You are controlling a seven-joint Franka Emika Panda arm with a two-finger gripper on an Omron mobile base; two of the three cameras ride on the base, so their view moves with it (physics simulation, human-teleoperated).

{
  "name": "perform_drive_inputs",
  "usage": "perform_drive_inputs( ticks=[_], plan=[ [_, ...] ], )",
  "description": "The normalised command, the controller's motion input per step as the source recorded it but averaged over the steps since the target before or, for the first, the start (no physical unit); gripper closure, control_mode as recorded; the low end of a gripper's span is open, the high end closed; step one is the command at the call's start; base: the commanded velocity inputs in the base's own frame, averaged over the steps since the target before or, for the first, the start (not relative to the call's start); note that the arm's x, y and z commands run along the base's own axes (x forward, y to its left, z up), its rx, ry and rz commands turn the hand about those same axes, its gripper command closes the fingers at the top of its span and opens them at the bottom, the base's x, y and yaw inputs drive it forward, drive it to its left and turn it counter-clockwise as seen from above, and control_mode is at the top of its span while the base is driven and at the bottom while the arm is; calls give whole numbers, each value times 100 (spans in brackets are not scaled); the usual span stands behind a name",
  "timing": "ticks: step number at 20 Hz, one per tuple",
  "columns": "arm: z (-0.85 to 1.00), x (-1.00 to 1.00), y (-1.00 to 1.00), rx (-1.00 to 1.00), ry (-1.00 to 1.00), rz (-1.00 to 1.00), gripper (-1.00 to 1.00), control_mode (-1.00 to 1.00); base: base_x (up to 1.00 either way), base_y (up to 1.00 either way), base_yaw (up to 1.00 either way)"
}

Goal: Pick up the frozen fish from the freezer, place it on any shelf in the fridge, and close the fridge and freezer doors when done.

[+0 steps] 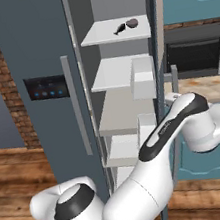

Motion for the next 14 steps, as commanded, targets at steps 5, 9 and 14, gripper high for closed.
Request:
perform_drive_inputs(
  ticks=[5, 9, 14],
  plan=[
    [-5, 37, -11, 2, 0, 3, -100, -100, 0, 0, 0],
    [-9, 34, -11, 2, 0, 4, -100, -100, 0, 0, 0],
    [-15, 43, 0, 7, 0, 6, -100, -100, 0, 0, 0]
  ],
)
